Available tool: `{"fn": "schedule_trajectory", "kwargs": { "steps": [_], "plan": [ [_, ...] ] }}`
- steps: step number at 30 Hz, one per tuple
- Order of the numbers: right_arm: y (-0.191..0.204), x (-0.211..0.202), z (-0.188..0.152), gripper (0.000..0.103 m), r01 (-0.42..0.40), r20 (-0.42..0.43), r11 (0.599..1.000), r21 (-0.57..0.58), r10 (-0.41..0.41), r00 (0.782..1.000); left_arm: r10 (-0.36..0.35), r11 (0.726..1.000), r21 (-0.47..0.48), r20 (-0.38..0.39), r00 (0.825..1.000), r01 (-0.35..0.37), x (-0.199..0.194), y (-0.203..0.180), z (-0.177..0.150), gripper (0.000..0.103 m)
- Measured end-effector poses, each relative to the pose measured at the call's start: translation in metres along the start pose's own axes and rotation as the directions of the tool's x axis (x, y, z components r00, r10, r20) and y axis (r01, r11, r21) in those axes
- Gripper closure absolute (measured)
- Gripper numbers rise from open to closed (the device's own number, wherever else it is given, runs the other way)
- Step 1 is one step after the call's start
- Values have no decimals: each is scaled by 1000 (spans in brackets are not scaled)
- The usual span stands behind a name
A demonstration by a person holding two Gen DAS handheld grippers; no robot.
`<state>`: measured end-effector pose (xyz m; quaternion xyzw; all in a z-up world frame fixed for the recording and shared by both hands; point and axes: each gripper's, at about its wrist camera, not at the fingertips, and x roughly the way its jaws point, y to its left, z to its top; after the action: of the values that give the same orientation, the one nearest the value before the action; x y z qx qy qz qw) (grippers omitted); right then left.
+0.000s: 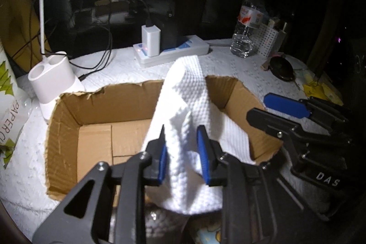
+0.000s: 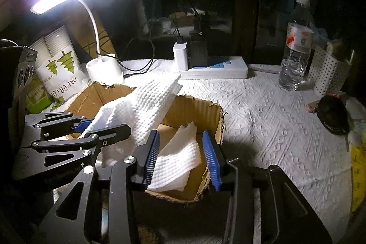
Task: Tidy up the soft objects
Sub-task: 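Lower the towel into the box and open both grippers, then reach the right gripper to the brown fuzzy plush ball and grasp it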
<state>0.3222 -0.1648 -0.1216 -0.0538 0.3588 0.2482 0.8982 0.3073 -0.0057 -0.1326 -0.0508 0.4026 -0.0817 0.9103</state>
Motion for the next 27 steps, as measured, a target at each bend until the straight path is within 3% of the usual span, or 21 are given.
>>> {"fn": "schedule_trajectory", "kwargs": {
  "steps": [2,3,4,27],
  "plan": [
    [2,-7,0,59,10,9,1000,-1,-10,1000,-1,1000,1,5,1000,1,-6,-1,-1,57],
    [2,-9,0,59,14,14,1000,-1,-14,1000,-4,1000,-4,11,1000,4,-9,0,-1,42],
    [2,-12,0,58,19,18,1000,-1,-19,1000,-6,1000,-14,25,1000,7,-13,1,-2,34],
    [31,-86,-16,55,80,102,997,-21,-78,992,39,999,1,177,984,-40,-101,-13,-23,31]
  ]
}}
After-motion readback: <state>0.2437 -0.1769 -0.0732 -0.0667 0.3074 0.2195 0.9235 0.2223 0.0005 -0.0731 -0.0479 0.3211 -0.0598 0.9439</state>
